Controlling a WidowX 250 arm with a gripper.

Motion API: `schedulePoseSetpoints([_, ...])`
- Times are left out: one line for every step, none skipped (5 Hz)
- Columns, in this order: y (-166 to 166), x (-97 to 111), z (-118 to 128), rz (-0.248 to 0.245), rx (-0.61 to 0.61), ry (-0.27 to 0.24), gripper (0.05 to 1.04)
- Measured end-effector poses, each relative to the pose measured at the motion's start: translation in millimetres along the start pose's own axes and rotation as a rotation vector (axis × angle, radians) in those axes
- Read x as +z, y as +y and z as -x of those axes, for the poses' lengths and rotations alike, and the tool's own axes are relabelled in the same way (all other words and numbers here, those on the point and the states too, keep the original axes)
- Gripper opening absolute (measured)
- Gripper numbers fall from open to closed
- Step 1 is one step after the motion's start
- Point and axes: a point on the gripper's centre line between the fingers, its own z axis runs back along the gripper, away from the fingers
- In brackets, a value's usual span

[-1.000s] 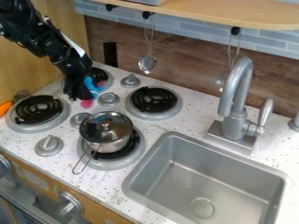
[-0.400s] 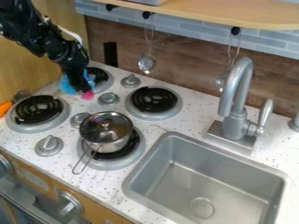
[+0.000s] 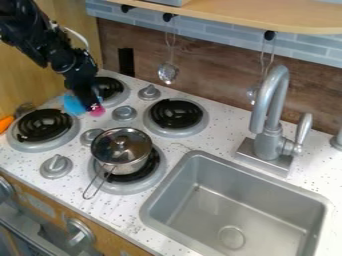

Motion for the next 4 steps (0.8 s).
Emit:
schedulePoseSetpoints([-4.4,-2.3,-4.6,0.034,0.082,0.019,0.46])
schedulePoseSetpoints([-13.5,-9.6,-14.3,0.098,0.137,0.021,0.46])
schedulePoseSetpoints([-16.9,-19.0,-24.2,0.155,0.167,0.013,0.46])
schedulePoseSetpoints([-28.7,-37.9,-32.4,0.196,0.145,0.026,0.46])
